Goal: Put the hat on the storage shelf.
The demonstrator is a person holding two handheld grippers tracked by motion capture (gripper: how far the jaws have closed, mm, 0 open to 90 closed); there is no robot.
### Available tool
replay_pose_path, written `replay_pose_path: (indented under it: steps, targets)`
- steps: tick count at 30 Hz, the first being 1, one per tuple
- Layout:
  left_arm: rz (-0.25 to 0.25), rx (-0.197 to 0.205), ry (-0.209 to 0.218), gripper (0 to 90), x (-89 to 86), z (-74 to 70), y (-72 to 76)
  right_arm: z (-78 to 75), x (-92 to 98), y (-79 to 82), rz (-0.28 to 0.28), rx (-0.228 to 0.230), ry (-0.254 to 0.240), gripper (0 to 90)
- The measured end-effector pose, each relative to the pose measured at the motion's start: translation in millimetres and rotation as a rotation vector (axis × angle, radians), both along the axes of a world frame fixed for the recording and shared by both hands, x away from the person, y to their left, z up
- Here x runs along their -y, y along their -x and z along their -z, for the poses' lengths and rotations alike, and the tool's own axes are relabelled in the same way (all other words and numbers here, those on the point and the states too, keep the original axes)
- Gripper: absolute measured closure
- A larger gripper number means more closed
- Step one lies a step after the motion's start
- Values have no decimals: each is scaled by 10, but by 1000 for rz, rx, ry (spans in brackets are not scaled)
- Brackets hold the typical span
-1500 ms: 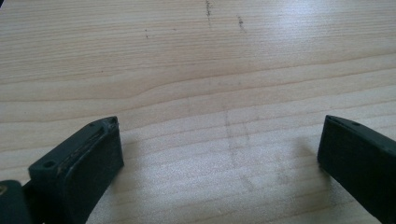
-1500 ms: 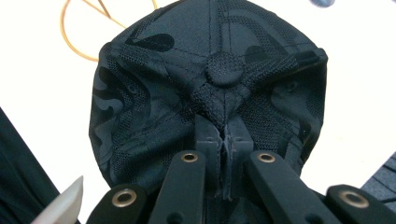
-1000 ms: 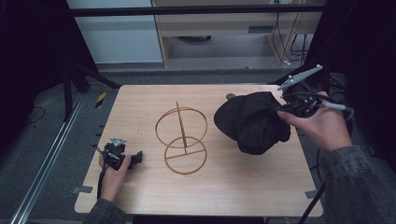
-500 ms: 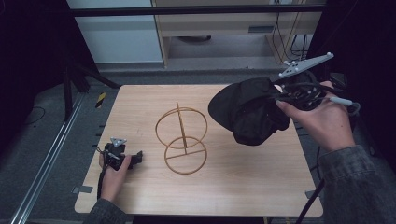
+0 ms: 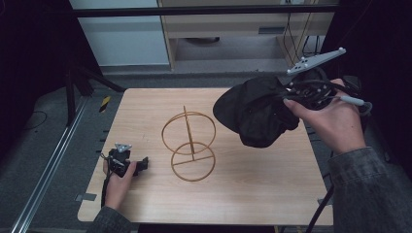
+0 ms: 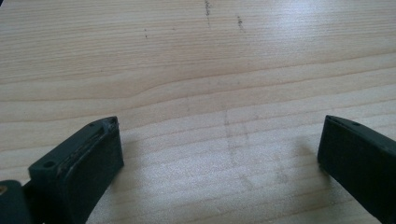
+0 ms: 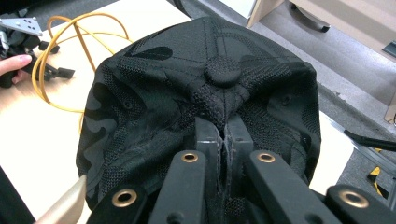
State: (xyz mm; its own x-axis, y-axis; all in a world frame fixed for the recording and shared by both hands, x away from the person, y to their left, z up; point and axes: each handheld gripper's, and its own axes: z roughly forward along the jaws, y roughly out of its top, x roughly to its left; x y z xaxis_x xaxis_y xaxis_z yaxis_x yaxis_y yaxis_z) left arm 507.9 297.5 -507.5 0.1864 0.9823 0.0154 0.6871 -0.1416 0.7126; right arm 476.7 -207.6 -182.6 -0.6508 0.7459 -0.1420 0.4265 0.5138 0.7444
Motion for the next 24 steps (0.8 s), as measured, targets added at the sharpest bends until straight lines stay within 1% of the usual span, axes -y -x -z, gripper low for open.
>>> replay_pose_path:
  steps: [8,18,23,24]
  targets:
    - [0,0,-1,0,0,0,0,-102,-95,-46,2,30,-9,875]
    - [1,0,-1,0,-1,0,0,-130,-185,-113,4,35,-24,876]
    - [1,-1,0,0,-1,-1,0,-166,-215,-128,4,40,-26,876]
    - [0,0,0,0,0,0,0,-173,-228,-129,3,42,-33,876]
